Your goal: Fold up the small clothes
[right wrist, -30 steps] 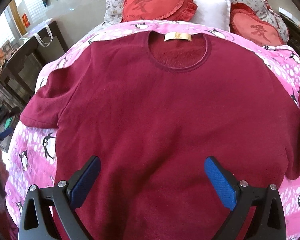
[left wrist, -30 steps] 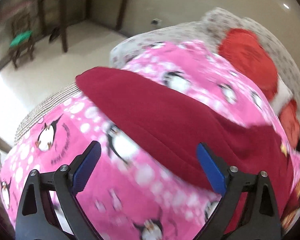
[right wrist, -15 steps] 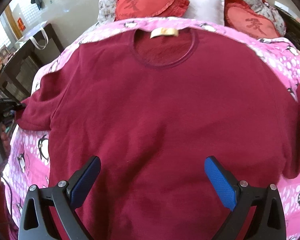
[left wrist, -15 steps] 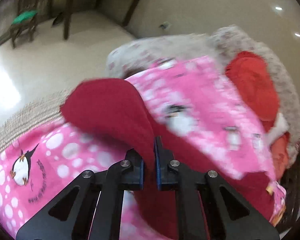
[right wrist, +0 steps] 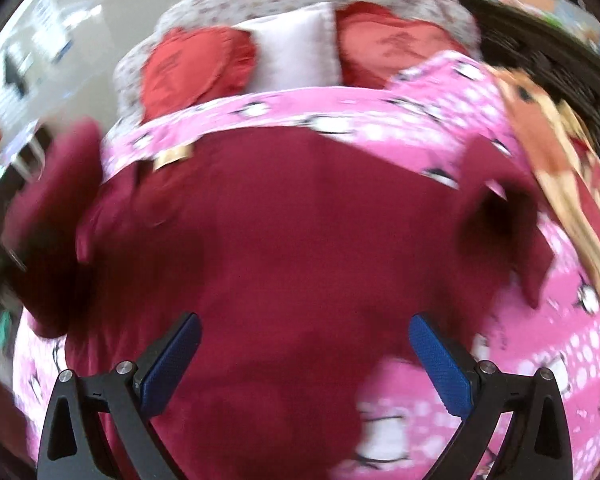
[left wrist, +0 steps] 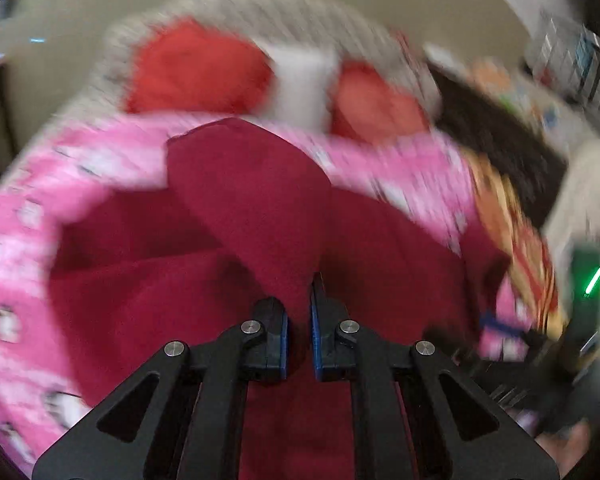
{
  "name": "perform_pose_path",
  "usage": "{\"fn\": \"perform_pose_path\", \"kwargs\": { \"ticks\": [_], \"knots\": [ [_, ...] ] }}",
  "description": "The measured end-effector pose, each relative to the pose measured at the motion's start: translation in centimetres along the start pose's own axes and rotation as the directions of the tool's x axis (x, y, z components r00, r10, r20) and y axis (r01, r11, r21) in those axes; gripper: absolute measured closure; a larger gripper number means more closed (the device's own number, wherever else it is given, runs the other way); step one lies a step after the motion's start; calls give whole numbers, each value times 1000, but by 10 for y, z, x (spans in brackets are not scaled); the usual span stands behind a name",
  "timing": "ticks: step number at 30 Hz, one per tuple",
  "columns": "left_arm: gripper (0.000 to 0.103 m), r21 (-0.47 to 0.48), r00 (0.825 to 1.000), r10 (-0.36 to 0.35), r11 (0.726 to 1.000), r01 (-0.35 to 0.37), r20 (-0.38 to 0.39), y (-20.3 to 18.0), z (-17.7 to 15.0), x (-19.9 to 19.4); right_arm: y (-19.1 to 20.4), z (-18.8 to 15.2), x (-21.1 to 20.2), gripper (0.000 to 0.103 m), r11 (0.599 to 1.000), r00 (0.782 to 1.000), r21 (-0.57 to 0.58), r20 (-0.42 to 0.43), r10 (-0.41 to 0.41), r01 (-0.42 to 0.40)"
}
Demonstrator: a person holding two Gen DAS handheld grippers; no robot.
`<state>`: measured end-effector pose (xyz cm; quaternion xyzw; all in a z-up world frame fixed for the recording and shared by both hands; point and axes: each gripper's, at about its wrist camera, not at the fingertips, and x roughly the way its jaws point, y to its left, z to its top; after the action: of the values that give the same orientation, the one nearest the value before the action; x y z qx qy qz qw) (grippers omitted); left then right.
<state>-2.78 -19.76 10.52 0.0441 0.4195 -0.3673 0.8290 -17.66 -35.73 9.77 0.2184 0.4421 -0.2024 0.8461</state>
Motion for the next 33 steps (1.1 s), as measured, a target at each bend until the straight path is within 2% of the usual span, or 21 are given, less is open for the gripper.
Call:
{"fn": "perform_pose_path", "kwargs": {
  "ticks": [2, 4, 7, 9, 10, 13, 14, 16, 19, 21, 24, 25, 26, 27, 28, 31, 33],
  "knots": [
    [95, 28, 994, 1, 1000, 2, -110, -12, -18, 36, -24, 1, -3, 0, 999, 1000, 53, -11, -4, 5],
    [95, 26, 987, 11, 1000, -7, -161, -13, -29, 53, -36, 2, -5, 0, 997, 1000, 74, -16, -14, 15],
    [92, 13, 986, -28, 999, 31, -163, -6, -39, 41, -49, 1, -10, 0, 996, 1000, 83, -2, -22, 22],
    [88, 31, 988, -53, 998, 58, -147, -3, -39, 18, -46, 5, -9, 0, 997, 1000, 71, 5, 11, -11],
    [82, 66, 992, -40, 997, 48, -117, 1, -40, 2, -44, 10, -8, 0, 997, 999, 64, 7, 38, -38],
    [43, 146, 997, 68, 987, -65, -22, 7, -43, -26, -19, 17, -6, 0, 995, 995, 6, 19, 100, -100],
    [38, 163, 993, 116, 980, -118, 26, 13, -44, -35, -8, 18, -6, 0, 994, 994, -19, 23, 111, -110],
    [38, 175, 975, 206, 960, -218, 88, 27, -50, -47, 23, 23, -3, 0, 986, 989, -87, 27, 145, -142],
    [38, 137, 946, 312, 937, -322, 87, 56, -55, -42, 68, 27, 8, 0, 971, 987, -184, 27, 157, -150],
    [38, 101, 930, 364, 925, -368, 55, 71, -57, -32, 100, 27, 24, 0, 960, 992, -252, 10, 125, -118],
    [38, 43, 924, 383, 923, -383, 14, 89, -62, -18, 140, 20, 58, 1, 929, 1000, -370, -5, 20, -20],
    [38, 37, 920, 392, 919, -392, -3, 93, -62, -13, 151, 15, 72, 5, 904, 998, -424, 2, -56, 52],
    [38, 35, 917, 399, 917, -399, -18, 97, -64, -11, 152, 13, 76, 15, 888, 995, -448, 15, -102, 98],
    [38, 31, 916, 401, 916, -400, -24, 99, -64, -9, 147, 11, 75, 20, 879, 990, -456, 35, -139, 139],
    [38, 26, 919, 395, 919, -394, -23, 101, -66, -11, 132, 12, 66, 20, 888, 987, -431, 56, -153, 162],
    [38, 19, 925, 379, 925, -379, -22, 106, -68, -9, 75, 14, 40, 14, 929, 980, -312, 82, -182, 198],
    [38, 10, 926, 375, 927, -375, -35, 109, -70, -7, 26, 12, 22, 12, 967, 987, -196, 44, -157, 162]
  ]
}}
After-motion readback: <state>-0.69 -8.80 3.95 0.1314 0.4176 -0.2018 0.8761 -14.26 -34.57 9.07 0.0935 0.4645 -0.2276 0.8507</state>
